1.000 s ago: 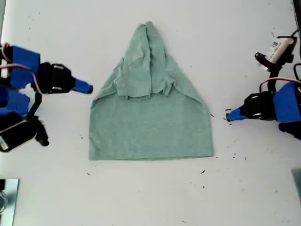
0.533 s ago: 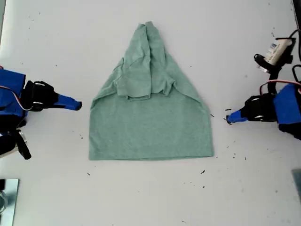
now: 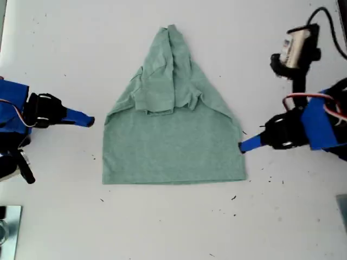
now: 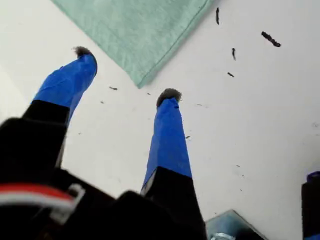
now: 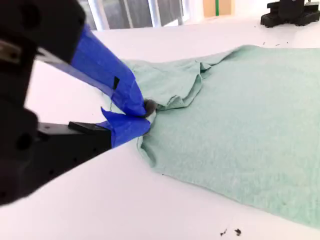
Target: Fold t shirt
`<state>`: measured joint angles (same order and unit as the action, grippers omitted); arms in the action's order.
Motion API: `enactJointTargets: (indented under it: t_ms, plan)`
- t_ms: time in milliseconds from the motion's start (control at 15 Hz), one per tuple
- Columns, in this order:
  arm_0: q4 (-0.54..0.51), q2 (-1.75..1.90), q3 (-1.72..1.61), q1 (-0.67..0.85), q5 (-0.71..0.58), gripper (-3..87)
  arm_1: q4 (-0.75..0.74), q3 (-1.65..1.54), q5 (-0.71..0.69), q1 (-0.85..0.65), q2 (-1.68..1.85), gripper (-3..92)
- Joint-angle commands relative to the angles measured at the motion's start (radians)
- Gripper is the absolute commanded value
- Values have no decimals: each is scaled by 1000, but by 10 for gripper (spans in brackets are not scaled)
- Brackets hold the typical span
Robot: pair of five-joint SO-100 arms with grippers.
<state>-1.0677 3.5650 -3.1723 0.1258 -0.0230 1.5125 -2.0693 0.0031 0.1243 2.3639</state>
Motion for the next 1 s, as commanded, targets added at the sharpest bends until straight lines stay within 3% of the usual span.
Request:
enactJointTargets:
  t_ms: [0, 200, 467, 533, 733, 800, 933]
  plan:
    - [12, 14, -6, -18, 14, -3, -26, 115, 26, 28, -187, 269]
    - [11, 21, -6, -25, 12, -3, -80, 155, 35, 40, -359, 271]
    - [11, 23, -6, -38, 12, -3, -279, 55, 57, 52, -497, 265]
    - [11, 23, -8, -41, 12, -3, -393, -37, 84, 67, -514, 246]
    - [11, 23, -8, -46, 12, -3, -948, -436, 189, 126, -508, 23]
    - [11, 23, -8, -48, 12, -3, -1009, -469, 212, 143, -515, 23]
    - [9, 23, -8, -48, 12, -3, -873, -414, 236, 163, -517, 20]
